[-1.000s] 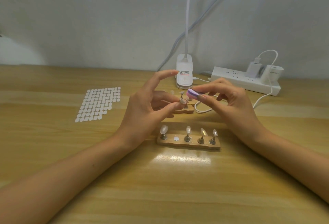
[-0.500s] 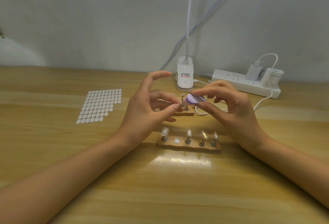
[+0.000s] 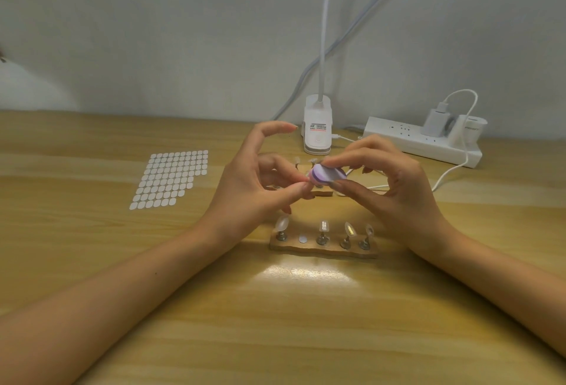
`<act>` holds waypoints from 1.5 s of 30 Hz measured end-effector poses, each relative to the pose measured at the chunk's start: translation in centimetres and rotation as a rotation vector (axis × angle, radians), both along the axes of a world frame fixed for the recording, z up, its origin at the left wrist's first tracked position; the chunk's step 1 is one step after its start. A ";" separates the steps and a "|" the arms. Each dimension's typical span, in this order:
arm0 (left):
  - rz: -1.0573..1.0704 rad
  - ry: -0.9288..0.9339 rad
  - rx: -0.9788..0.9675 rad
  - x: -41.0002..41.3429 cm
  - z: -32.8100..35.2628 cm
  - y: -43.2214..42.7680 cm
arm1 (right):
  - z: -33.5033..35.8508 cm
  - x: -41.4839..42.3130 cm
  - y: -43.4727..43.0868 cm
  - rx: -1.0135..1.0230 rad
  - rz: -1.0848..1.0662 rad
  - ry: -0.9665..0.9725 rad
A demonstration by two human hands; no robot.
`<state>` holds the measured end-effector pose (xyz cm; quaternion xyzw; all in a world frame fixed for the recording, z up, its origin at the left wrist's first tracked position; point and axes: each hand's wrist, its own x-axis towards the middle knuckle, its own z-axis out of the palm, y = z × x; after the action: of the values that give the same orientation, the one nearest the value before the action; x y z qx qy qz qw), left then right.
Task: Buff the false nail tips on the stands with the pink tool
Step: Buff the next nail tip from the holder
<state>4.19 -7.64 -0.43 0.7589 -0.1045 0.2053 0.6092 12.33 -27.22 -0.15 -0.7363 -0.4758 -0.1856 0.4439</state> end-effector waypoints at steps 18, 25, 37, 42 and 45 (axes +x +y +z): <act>-0.106 -0.011 -0.037 0.0 0.1 -0.3 | 0.5 -0.7 0.6 -0.006 0.022 -0.083; -0.133 0.041 -0.119 0.1 0.1 -0.1 | 0.3 -1.0 0.8 -0.007 0.032 -0.086; -0.120 0.034 -0.134 0.0 0.1 0.0 | 0.4 -0.9 0.6 0.001 -0.013 -0.079; -0.112 0.038 -0.136 0.1 0.2 0.0 | 0.5 -0.7 0.6 -0.006 -0.028 -0.086; -0.114 0.035 -0.136 0.0 0.3 -0.1 | 0.3 -0.9 0.7 -0.003 -0.018 -0.101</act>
<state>4.22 -7.71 -0.16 0.7121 -0.1228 0.1637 0.6716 11.41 -26.57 0.20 -0.7310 -0.4912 -0.2257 0.4164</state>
